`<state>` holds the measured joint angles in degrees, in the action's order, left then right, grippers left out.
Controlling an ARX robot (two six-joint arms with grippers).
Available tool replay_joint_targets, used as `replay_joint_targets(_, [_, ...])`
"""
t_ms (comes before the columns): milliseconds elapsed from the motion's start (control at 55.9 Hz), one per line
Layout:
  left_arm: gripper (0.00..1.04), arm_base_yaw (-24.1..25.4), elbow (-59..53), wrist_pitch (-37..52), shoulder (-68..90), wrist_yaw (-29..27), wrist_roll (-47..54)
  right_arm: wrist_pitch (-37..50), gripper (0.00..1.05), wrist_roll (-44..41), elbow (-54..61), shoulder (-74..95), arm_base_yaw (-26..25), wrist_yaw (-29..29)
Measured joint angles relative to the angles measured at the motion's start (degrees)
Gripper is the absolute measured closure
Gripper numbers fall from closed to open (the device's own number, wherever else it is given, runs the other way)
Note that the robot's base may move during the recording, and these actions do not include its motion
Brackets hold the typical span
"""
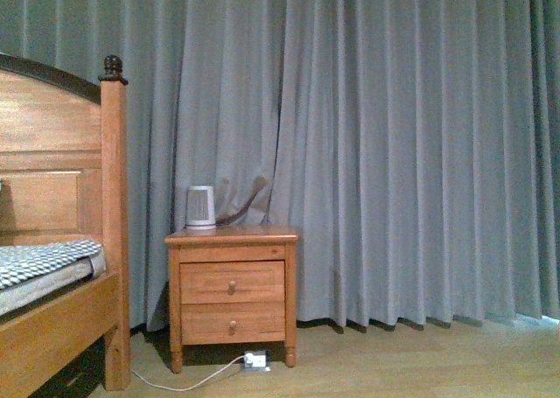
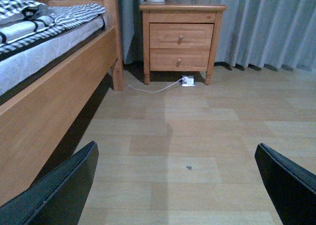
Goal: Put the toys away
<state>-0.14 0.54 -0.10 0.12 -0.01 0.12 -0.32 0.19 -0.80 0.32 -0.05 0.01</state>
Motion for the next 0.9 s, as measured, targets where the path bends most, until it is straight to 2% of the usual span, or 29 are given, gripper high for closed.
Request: replay_joint_targets(895, [0.06, 0.0, 0.0, 0.0, 0.0, 0.0, 0.0, 0.0, 0.98, 0.0, 0.0, 0.0, 0.0, 0.0])
